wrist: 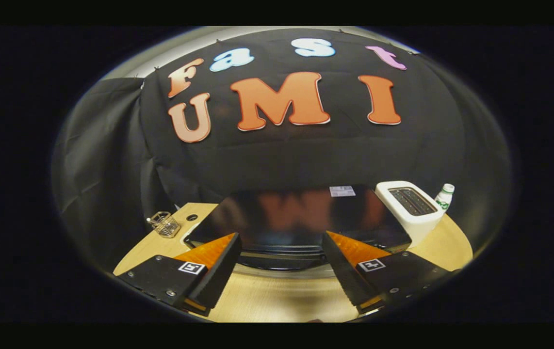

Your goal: Open the toaster oven, put the food inside, and close the toaster oven door.

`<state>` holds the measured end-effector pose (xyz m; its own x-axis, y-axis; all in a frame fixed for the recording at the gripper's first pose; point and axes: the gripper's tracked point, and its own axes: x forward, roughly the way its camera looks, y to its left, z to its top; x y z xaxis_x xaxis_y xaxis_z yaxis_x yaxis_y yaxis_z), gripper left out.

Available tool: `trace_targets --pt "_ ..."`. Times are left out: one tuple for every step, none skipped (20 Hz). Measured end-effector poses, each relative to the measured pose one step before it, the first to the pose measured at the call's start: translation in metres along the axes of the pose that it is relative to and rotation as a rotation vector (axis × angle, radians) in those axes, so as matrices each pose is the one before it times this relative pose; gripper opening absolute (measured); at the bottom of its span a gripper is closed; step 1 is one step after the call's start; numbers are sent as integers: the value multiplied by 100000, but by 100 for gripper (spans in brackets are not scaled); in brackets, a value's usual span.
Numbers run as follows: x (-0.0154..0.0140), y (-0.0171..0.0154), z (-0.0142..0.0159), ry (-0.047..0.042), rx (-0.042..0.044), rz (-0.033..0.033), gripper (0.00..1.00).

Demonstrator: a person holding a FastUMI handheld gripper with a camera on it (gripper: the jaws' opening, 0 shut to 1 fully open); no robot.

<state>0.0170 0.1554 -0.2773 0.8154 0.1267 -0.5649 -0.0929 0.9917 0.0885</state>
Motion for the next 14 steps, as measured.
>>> trace_targets --pt "320 18 -299 -225 748 -1596 98" --pt "314 -116 -385 35 324 -2162 98" --pt "408 -6 -522 313 -515 -1594 98" --pt "-52 66 539 -3480 -952 -1977 98" --pt "-121 318 -254 1002 -719 -26 97" --pt "-108 386 -44 -1055 -1584 -298 96" --pt "-212 96 -308 -713 -2673 -1388 97" --pt "-252 40 -245 -1382 -4047 -1190 97" --pt "-391 17 -32 -2033 -1680 -285 97" --pt "-478 219 165 -811 1585 7 95" --pt "-260 119 -82 -1268 167 -60 92" --pt "-323 -78 -284 718 150 306 89" --pt "-401 46 -330 -620 1042 396 89" --pt "-375 46 -236 1664 -1 1064 89"
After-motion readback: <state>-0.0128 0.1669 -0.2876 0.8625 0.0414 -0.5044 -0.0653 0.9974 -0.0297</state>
